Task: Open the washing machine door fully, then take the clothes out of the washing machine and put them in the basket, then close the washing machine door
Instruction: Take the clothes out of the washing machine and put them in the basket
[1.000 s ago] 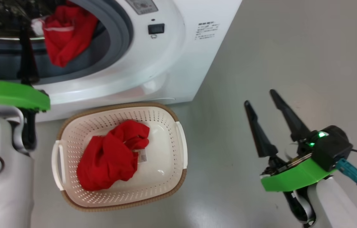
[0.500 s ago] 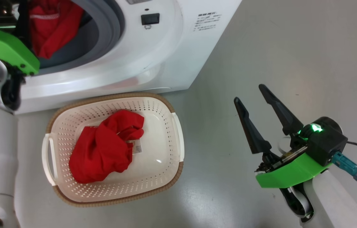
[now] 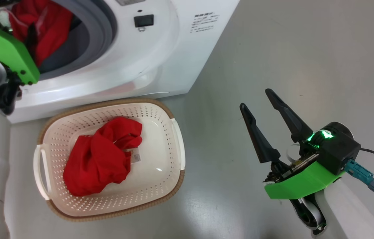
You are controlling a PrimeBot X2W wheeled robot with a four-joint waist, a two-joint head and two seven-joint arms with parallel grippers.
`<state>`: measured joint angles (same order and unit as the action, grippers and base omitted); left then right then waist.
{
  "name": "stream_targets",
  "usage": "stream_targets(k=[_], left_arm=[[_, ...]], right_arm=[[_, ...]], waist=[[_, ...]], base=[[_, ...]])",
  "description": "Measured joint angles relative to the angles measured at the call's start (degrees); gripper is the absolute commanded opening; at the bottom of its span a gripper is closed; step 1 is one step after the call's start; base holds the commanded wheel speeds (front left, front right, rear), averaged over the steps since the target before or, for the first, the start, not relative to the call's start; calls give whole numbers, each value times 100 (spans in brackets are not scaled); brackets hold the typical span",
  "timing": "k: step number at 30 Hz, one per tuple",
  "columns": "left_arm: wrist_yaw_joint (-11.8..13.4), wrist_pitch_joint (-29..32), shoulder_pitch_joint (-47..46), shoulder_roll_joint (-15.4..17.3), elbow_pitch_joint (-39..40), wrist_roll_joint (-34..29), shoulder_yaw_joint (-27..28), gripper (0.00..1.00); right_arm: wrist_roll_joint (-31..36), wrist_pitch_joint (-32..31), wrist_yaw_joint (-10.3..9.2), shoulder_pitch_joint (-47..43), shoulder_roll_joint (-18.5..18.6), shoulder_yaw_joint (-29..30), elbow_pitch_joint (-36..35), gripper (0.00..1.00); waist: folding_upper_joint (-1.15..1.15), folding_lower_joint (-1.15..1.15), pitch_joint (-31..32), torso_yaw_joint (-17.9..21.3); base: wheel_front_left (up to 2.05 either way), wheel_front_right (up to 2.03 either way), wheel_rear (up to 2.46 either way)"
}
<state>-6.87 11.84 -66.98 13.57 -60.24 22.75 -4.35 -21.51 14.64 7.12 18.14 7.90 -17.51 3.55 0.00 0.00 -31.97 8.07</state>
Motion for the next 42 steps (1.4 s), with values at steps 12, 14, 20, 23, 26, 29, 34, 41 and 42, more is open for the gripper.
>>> stream_targets(k=[12, 14, 20, 23, 26, 29, 34, 41, 42], left_arm=[[104, -25, -131, 42, -156, -33, -103, 0], [103, -200, -130, 43, -142, 10, -89, 0], [78, -1169, -97, -2, 113, 81, -20, 0], [70, -1512, 7, -10, 193, 110, -31, 0], [27, -1779, 165, -12, 225, 112, -92, 0], [29, -2079, 289, -19, 302, 109, -140, 0], [27, -2368, 446, -23, 494, 30, -248, 0], [88, -2579, 977, -45, 1005, -78, -325, 0], [99, -2583, 1070, -46, 1117, -104, -324, 0]], right_arm=[[-26, 0, 0, 4, 0, -11, -27, 100], [-26, 0, 0, 7, -1, -13, -27, 100], [-30, 0, 0, 20, -1, -2, -18, 100], [-52, 0, 0, 20, -1, 2, -7, 100], [-63, 0, 0, 20, 2, 5, 3, 100], [-63, 0, 0, 20, 16, 5, 12, 100], [-63, -1, 0, 17, 36, 2, 31, 100], [-63, 0, 0, -12, 57, -18, 104, 100], [-63, 0, 0, -14, 57, -18, 108, 100]], waist=[[0, 0, -81, 99], [0, 0, -83, 93], [0, 0, -39, 44], [0, 0, 6, 8], [0, 0, 53, -40], [0, 0, 109, -88], [0, 0, 200, -150], [0, 0, 424, -245], [0, 0, 460, -257]], base=[[0, 0, 0], [0, 0, 0], [0, 0, 0], [0, 0, 0], [0, 0, 0], [0, 0, 0], [0, 0, 0], [0, 0, 0], [0, 0, 0]])
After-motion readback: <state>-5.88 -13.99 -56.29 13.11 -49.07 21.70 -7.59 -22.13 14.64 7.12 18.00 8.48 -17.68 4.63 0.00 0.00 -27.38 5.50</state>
